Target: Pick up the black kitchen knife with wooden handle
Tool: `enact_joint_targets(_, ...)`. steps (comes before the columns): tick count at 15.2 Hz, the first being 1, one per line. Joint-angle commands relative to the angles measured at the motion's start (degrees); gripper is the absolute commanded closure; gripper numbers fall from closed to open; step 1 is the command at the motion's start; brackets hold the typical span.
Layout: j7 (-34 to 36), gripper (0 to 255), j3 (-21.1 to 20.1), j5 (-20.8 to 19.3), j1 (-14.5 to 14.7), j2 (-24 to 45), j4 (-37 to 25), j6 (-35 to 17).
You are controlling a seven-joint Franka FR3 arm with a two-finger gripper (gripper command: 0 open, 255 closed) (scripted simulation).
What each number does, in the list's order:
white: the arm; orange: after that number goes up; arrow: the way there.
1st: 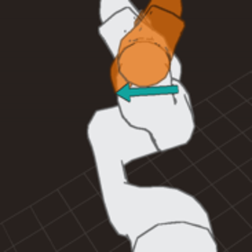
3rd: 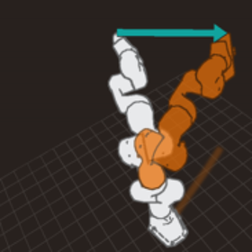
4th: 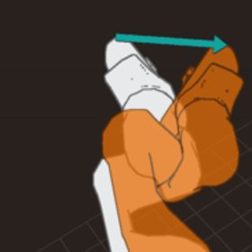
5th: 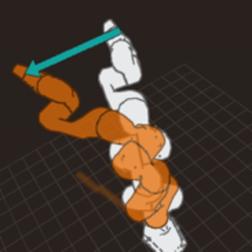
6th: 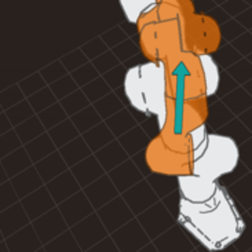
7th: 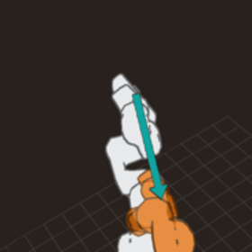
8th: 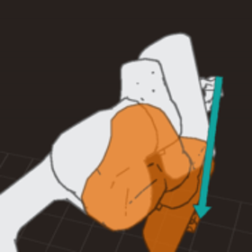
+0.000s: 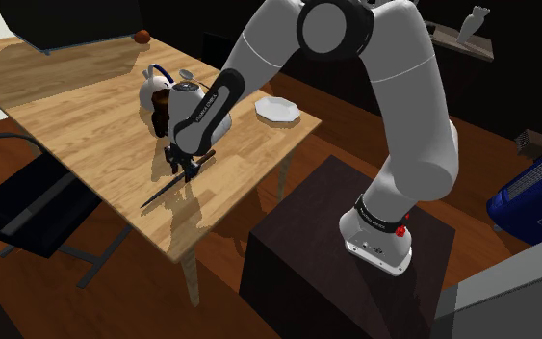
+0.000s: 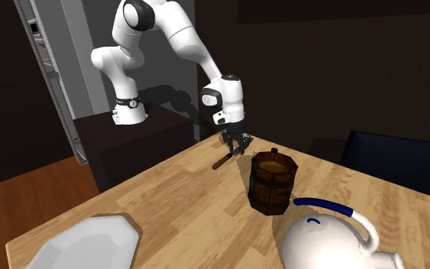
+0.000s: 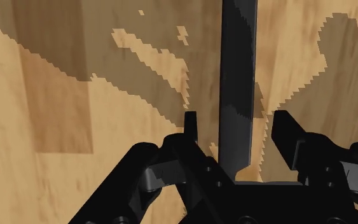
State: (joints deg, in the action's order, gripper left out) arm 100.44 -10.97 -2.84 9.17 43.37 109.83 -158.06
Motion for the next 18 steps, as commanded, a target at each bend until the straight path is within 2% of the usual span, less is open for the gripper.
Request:
enact_joint_targets(1, 0.0, 255, 0.1, 0.0, 0.0, 0.5, -0.2, -0.2)
enact_joint_targets(18, -0.1, 255, -1.7, 1.4, -1.5, -9.8, 3.0, 6.8)
